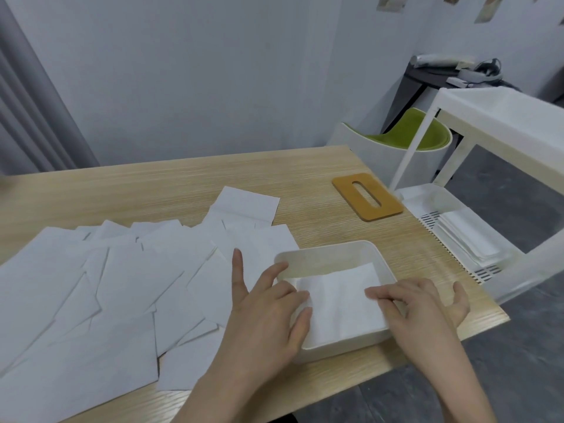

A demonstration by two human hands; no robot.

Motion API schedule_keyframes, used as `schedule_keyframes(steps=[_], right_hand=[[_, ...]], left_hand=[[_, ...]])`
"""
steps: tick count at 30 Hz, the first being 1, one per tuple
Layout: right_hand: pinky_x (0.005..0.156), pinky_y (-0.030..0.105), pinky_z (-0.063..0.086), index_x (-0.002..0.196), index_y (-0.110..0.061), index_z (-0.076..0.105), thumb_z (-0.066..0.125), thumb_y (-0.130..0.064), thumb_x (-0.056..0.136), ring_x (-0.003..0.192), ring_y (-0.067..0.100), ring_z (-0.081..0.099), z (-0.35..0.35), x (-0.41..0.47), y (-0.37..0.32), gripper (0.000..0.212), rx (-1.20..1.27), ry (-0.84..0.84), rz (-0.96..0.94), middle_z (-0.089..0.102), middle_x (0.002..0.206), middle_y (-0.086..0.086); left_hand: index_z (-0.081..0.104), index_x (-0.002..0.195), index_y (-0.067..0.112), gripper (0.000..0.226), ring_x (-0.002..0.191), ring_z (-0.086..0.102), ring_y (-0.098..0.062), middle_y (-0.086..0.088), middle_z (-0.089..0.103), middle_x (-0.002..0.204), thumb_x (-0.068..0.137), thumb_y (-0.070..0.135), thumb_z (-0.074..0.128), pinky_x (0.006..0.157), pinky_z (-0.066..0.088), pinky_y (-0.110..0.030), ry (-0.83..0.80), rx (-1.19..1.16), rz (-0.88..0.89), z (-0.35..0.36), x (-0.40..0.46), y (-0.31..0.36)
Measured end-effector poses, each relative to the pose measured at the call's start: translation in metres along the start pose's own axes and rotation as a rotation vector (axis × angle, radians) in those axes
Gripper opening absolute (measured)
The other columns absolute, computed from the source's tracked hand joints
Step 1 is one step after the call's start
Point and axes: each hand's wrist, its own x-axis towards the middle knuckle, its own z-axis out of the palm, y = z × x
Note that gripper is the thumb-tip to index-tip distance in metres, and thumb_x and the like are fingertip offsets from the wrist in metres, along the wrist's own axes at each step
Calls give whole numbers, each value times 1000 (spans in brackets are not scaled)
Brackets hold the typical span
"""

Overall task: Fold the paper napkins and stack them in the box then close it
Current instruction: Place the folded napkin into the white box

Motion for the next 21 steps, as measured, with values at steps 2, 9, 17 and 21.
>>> schedule_keyframes(steps=[2, 9, 17, 21], right_hand=[[109, 31, -15, 83, -41, 71, 66, -16, 85, 96, -3, 40, 1, 0, -1, 26, -13, -8, -5, 54, 74, -24], [110, 36, -15, 87, -41, 70, 62, -18, 89, 100, -4, 39, 4, -1, -2, 24, -66, -53, -1, 56, 77, -23], [110, 37, -12, 87, -39, 69, 59, -17, 90, 107, 2, 46, 2, -4, -4, 24, -94, -54, -16, 57, 82, -25], [109, 35, -13, 86, -38, 70, 63, -19, 88, 109, 4, 46, 0, -5, -6, 21, -95, -25, -50, 56, 90, -24]], left_hand=[[77, 85, 30, 37, 119, 61, -15, 19, 66, 77, 90, 37, 41, 115, -3, -56, 1, -1, -4, 0, 2, 0], [77, 78, 31, 37, 114, 63, -14, 16, 63, 76, 89, 38, 42, 115, -2, -55, 1, 23, -9, 2, 5, -2], [77, 84, 29, 37, 122, 59, -15, 12, 67, 95, 89, 40, 41, 115, 0, -55, 7, 3, -11, 4, 4, -4], [77, 88, 29, 37, 126, 56, -16, 6, 69, 113, 89, 41, 41, 114, 3, -54, -5, -25, -18, 5, 4, -4]])
